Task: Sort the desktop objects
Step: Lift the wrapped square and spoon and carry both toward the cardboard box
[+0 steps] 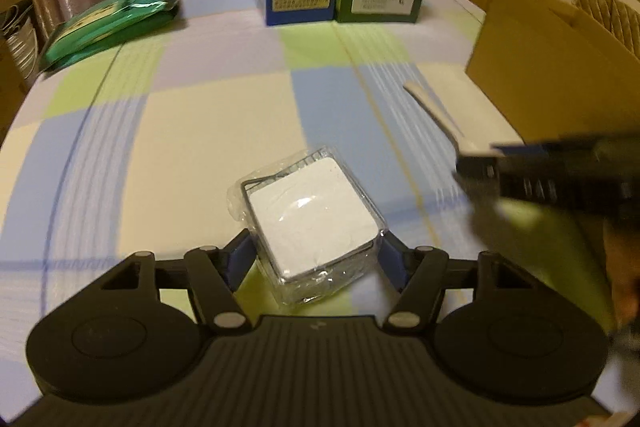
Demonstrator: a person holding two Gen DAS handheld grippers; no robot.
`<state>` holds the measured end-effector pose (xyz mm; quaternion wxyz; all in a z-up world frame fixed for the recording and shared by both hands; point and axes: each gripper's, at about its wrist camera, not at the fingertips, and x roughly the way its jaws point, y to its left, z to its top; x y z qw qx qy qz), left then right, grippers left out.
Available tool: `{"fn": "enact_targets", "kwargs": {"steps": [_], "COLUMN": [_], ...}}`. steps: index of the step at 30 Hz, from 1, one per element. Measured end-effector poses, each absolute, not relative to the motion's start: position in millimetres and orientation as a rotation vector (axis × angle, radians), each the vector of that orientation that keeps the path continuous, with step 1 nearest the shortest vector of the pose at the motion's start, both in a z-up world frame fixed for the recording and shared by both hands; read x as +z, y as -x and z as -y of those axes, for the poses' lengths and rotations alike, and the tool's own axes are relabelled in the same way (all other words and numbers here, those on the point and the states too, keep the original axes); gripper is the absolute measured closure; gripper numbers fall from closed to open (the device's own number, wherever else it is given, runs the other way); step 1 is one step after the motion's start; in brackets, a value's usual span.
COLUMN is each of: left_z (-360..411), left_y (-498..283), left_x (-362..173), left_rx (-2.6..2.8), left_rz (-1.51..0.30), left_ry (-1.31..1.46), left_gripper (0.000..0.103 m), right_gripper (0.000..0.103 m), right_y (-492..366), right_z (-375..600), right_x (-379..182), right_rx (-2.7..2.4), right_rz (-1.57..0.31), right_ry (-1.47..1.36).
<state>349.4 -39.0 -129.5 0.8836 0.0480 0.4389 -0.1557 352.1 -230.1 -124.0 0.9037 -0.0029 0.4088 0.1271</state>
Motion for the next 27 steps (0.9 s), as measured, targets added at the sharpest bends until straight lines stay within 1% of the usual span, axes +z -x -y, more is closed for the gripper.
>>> {"fn": "enact_targets", "kwargs": {"steps": [7,16,20,27], "left_z": [16.1,3.5,6.2,5.3], "left_y": [-285.4,-236.2,-223.5,-222.1], "left_x": [-118.5,-114.5,-112.9,-108.7], "left_rx": [-0.326,-0.365,-0.379,-0.391], "left_rz": [-0.917,-0.894,-0.885,-0.869], "left_ry": [-0.073,-0.082,-0.094,-0.086], "left_gripper": [0.042,0.042,0.042,0.043], "right_gripper": [0.072,0.072,0.072,0.072], "right_y": [-316.4,-238.2,-217.6,-218.3], "right_z": [211.5,205.2,201.7,200.0], "right_x": [-112.8,-93.9,-96.1,-89.6], "right_rx": [0.327,0.373,0.374,0.376], "right_rz": [-0.891,-0.886,-0.88,-0.855], "right_ry": [0.054,0.022,0.04,0.028]}}
